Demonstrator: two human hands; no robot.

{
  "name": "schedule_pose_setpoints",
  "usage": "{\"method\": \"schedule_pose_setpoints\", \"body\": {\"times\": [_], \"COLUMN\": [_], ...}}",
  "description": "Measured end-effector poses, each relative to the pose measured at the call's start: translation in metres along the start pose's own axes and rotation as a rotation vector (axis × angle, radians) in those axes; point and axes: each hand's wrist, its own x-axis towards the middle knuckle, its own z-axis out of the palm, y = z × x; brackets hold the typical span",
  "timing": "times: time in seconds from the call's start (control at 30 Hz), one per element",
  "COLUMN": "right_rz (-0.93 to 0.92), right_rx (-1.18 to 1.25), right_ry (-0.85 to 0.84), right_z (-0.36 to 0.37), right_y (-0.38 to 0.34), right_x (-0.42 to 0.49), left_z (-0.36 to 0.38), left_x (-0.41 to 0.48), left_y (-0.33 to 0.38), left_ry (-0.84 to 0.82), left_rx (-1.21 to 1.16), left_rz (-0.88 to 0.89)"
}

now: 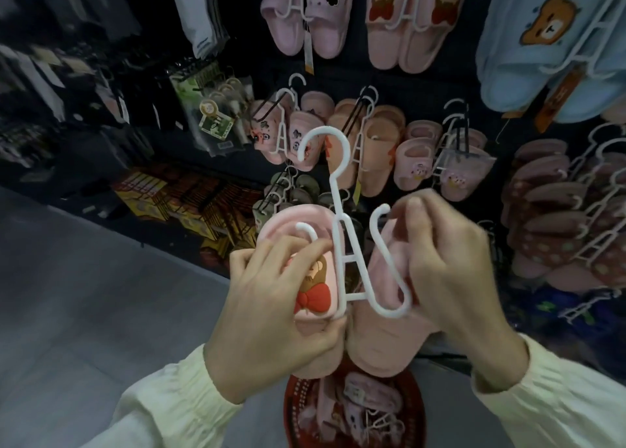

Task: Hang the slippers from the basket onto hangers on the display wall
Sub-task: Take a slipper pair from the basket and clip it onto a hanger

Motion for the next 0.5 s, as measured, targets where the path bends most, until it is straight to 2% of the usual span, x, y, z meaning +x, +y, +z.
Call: {"method": "schedule_pose_setpoints", "body": {"times": [0.17, 0.5], "right_rz": [0.039, -0.154], "right_rx": [-0.068, -0.168], "right_ry": [0.113, 0.168], "right_z": [-0.013, -0.016], "right_y": [0.007, -0.015], "right_x": [0.026, 0.053], "left_z": [-0.002, -0.017], "left_x": [-0.011, -0.009], "left_y": [-0.013, -0.010], "left_ry": [-0.065, -0.078], "left_rx": [0.067, 0.170], "left_rz": [0.149, 0.209]}}
